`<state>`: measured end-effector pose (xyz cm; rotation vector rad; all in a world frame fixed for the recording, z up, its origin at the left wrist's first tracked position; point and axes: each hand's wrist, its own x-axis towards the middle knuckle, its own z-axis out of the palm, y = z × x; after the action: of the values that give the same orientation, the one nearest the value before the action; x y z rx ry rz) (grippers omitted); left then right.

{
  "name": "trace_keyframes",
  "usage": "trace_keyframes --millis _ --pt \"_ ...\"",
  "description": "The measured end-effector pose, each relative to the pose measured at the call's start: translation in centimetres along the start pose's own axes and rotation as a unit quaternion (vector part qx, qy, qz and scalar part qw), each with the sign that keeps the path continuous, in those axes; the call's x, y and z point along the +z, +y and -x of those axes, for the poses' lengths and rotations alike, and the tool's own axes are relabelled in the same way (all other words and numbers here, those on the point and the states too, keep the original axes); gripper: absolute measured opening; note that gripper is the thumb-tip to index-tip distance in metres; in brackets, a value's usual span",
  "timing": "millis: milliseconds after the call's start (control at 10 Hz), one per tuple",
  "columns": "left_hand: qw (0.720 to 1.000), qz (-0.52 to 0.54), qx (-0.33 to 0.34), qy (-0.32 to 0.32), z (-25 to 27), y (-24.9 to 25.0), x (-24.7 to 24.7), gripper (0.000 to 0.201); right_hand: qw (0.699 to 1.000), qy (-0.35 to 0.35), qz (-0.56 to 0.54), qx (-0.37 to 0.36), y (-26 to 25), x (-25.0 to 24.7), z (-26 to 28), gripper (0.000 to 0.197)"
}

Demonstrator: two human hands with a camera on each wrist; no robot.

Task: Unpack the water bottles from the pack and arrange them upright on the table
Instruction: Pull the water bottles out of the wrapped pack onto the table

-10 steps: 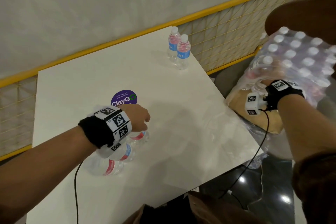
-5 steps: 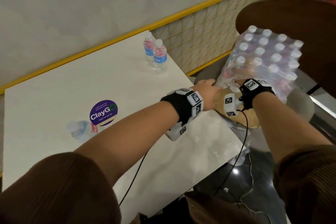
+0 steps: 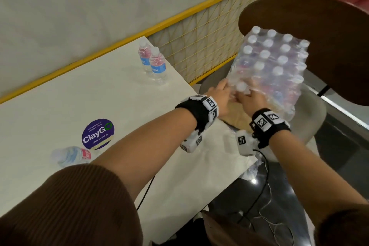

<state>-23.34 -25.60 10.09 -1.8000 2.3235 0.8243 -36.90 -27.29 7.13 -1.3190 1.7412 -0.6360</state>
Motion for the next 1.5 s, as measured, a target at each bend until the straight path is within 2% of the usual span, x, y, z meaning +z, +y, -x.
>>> trace_keyframes --millis 100,200,300,400,500,600,700,800,900,1000,1100,1200,1300,1400,1500 --pt "0.999 0.040 0.031 -0.005 0.3 -0.6 1.0 0.105 0.988 0.012 -0.102 -0.115 0.9 0.3 3.3 0.027" --pt "0.980 0.193 0.040 -0.004 1.0 -0.8 2.5 0.099 0.984 -0.028 -0.132 -0.117 1.5 -0.6 4.9 0.027" --pt "0.975 0.219 0.023 0.004 1.9 -1.4 3.3 0.084 0.971 -0.143 -0.185 -0.044 2.0 -1.8 5.5 0.032" --pt "0.974 0.226 -0.007 0.034 2.6 -2.0 3.9 0.067 0.973 -0.152 -0.171 0.020 2.1 -2.4 3.5 0.037" --pt "0.964 0.259 -0.033 0.055 2.8 -2.9 3.7 0.060 0.993 -0.073 -0.069 0.059 2.3 -2.8 -0.7 0.040" --pt "0.962 0.265 -0.035 0.059 3.2 -3.3 2.9 0.061 0.992 -0.076 -0.016 0.102 1.3 -3.2 -3.5 0.043" --pt "0.962 0.266 -0.027 0.063 3.6 -3.4 2.4 0.063 0.992 -0.072 0.067 0.082 0.2 -3.3 -4.5 0.047" --pt "0.965 0.256 -0.025 0.041 4.3 -3.9 2.3 0.066 0.988 -0.042 0.124 0.085 -1.3 -3.2 -3.8 0.051" --pt "0.976 0.216 -0.016 -0.014 5.8 -5.0 1.6 0.058 0.966 -0.042 0.252 0.034 -2.1 -3.3 -2.2 0.059" --pt "0.983 0.165 -0.015 -0.081 8.0 -6.9 0.9 0.045 0.974 -0.042 0.217 0.054 -1.5 -3.0 -2.4 0.059" --pt "0.982 0.118 -0.032 -0.142 10.3 -9.1 0.8 0.050 0.980 -0.038 0.185 0.056 0.3 -2.3 -5.2 0.058" --pt "0.977 0.087 -0.052 -0.186 12.5 -11.4 0.8 0.053 0.978 -0.056 0.195 0.049 1.0 -2.0 -5.5 0.053" --pt "0.972 0.056 -0.071 -0.218 13.9 -13.1 0.3 0.056 0.969 -0.042 0.238 0.043 -0.3 -2.1 -1.8 0.044" --pt "0.960 -0.007 -0.089 -0.264 14.7 -14.0 -0.6 0.058 0.981 -0.027 0.184 -0.060 -0.3 -2.3 1.4 0.034" --pt "0.944 -0.039 -0.098 -0.314 15.7 -14.3 -1.3 0.059 0.967 -0.113 0.192 -0.121 -0.9 -2.5 6.1 0.037"
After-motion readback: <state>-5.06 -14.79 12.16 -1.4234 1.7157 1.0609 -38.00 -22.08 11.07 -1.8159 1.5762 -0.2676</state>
